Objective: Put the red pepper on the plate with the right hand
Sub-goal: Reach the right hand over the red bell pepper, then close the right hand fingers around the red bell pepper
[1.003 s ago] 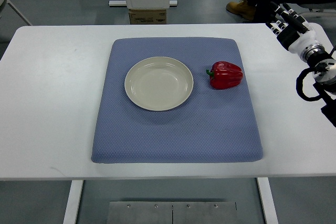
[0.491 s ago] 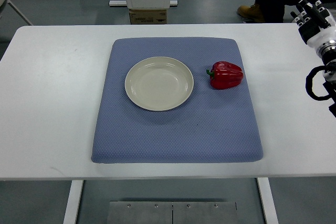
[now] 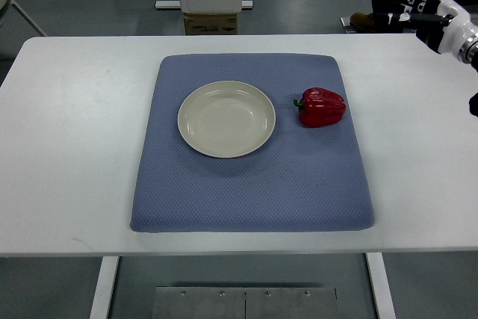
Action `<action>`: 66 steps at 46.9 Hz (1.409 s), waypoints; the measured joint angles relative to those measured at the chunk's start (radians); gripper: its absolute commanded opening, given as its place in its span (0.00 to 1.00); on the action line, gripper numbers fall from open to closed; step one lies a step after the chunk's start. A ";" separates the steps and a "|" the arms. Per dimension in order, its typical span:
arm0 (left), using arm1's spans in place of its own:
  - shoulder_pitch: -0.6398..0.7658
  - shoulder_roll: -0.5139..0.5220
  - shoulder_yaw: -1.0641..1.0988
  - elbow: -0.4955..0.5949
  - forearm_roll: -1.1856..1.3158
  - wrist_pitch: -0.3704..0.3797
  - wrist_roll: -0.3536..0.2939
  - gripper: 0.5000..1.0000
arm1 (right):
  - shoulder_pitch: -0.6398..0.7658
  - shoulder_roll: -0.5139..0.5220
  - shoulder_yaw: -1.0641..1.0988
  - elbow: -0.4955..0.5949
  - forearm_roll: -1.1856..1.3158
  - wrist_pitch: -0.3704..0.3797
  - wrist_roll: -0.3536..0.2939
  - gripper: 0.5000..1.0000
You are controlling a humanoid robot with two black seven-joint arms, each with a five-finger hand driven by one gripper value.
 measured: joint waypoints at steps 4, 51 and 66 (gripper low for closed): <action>0.000 0.000 0.000 0.000 0.000 0.000 0.000 1.00 | 0.047 -0.003 -0.103 0.000 -0.083 0.032 0.026 1.00; 0.000 0.000 0.000 0.000 0.000 0.000 0.000 1.00 | 0.292 0.194 -0.941 -0.004 -0.306 0.064 0.198 1.00; 0.000 0.000 0.000 0.000 0.000 0.000 0.000 1.00 | 0.263 0.207 -0.942 -0.004 -0.307 0.055 0.190 0.87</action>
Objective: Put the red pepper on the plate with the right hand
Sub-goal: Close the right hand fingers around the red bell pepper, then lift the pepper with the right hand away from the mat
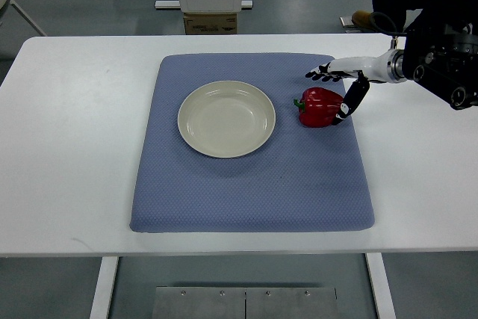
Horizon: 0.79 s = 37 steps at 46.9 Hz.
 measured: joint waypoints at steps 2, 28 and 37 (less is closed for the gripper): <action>0.000 0.000 0.000 0.000 0.000 0.000 0.000 1.00 | -0.006 0.007 0.000 -0.004 -0.001 -0.003 -0.003 0.87; 0.000 0.000 -0.001 0.000 0.000 0.000 0.000 1.00 | -0.008 0.063 -0.089 -0.007 -0.001 -0.058 -0.006 0.00; 0.000 0.000 0.000 0.000 0.000 0.000 0.000 1.00 | 0.010 0.062 -0.078 -0.010 0.009 -0.059 -0.004 0.00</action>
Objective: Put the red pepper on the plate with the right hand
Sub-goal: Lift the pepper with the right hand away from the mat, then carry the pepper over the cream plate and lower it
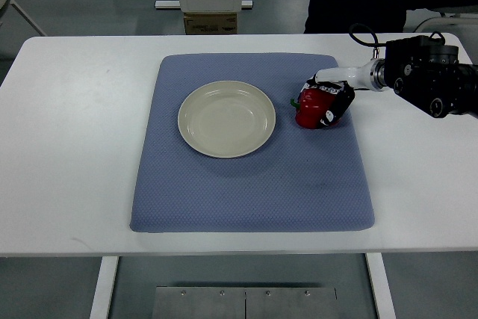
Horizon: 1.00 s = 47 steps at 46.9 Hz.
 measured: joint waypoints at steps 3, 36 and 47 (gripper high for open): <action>0.000 0.000 0.000 0.000 0.000 0.000 0.000 1.00 | 0.011 -0.005 0.001 -0.001 0.003 0.000 0.009 0.00; 0.000 0.000 0.000 0.000 0.000 0.000 -0.001 1.00 | 0.127 -0.136 0.171 0.023 0.019 0.091 0.050 0.00; 0.000 0.000 0.000 0.000 0.000 0.000 -0.001 1.00 | 0.138 -0.076 0.256 0.087 0.038 0.092 -0.032 0.00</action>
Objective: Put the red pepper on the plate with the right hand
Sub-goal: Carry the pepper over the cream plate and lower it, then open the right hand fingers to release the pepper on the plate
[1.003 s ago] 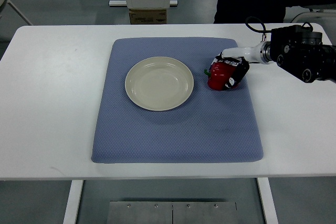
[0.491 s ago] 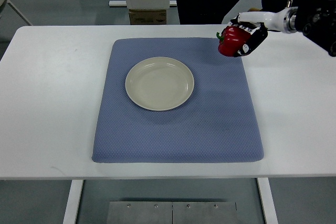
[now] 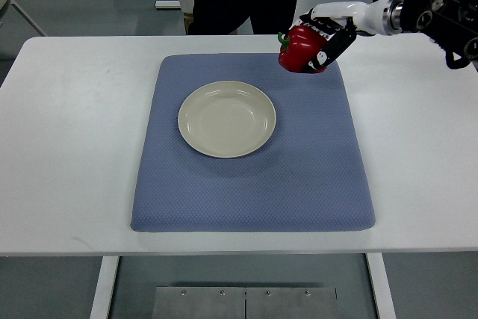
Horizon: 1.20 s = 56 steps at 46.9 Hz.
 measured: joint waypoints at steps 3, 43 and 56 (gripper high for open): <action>0.000 0.000 0.000 0.000 0.000 0.000 0.000 1.00 | -0.008 0.023 0.020 0.007 0.005 -0.006 -0.025 0.00; 0.000 0.000 0.000 0.000 0.000 0.000 0.000 1.00 | -0.083 0.206 0.070 0.071 0.097 -0.166 -0.231 0.00; 0.000 0.000 0.000 0.000 0.000 0.000 0.000 1.00 | -0.071 0.206 0.070 0.186 0.099 -0.234 -0.270 0.00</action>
